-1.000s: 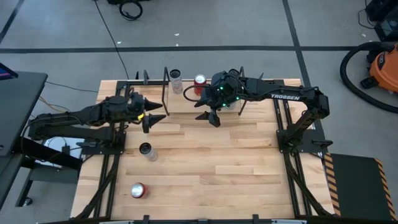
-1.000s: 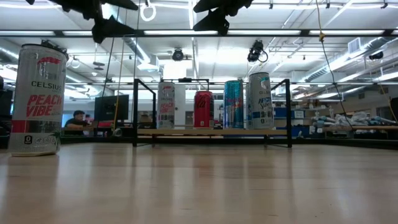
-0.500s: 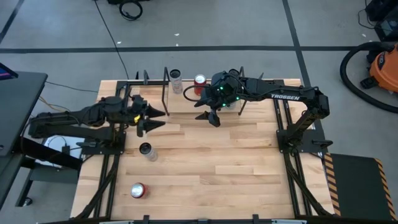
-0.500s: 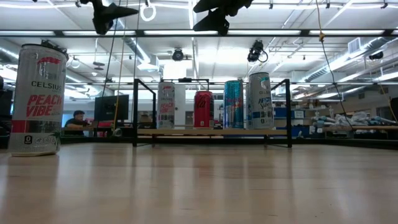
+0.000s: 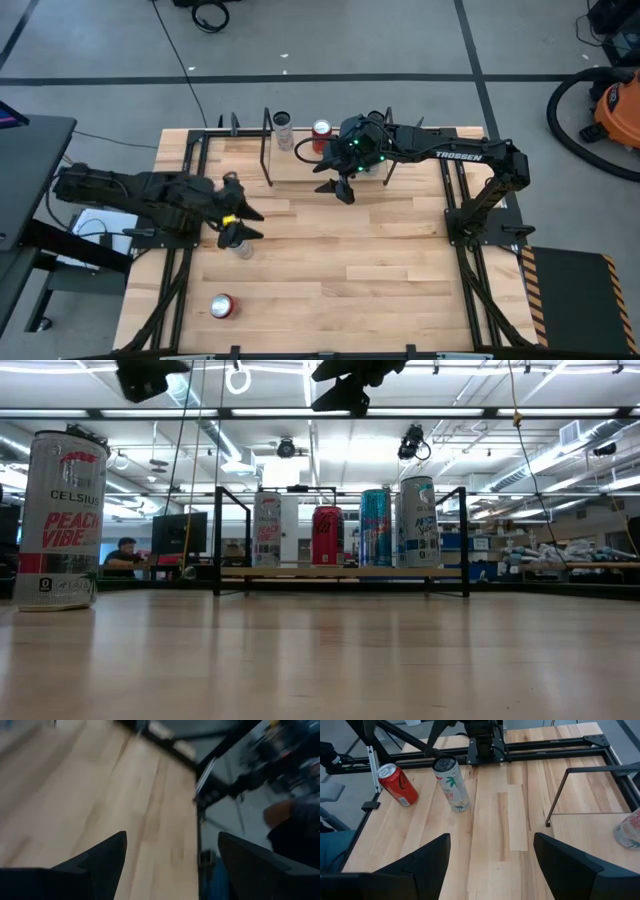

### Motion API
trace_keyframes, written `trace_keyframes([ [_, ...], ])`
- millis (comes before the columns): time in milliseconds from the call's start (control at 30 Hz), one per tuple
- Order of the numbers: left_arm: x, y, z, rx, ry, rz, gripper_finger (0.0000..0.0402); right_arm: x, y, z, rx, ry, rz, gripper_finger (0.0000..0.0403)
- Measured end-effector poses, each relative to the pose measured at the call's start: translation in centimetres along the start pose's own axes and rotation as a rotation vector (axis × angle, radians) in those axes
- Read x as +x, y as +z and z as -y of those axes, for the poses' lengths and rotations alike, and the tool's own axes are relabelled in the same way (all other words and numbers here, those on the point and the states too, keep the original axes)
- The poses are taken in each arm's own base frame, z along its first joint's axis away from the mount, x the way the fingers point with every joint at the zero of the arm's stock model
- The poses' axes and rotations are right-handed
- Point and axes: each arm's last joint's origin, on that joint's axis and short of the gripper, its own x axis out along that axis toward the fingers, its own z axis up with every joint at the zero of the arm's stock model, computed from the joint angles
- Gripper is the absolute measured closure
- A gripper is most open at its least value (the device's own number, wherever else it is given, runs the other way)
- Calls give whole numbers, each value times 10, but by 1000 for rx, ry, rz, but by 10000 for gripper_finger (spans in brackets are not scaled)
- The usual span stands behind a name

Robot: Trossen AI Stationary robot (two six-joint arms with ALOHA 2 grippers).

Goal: Place canned beverage on shelf
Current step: Put the red soda can on the shelf aligned with other red soda can

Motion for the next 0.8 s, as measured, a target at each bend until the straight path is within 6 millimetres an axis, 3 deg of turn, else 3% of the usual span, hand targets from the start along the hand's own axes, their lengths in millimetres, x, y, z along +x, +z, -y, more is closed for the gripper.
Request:
trace_keyframes([
  [400,17,-23,21,-228,183,-309,88,0,-1,0,54,1,-10,108],
  [800,23,-69,37,-425,376,-534,88,0,-3,0,103,0,-22,108],
])
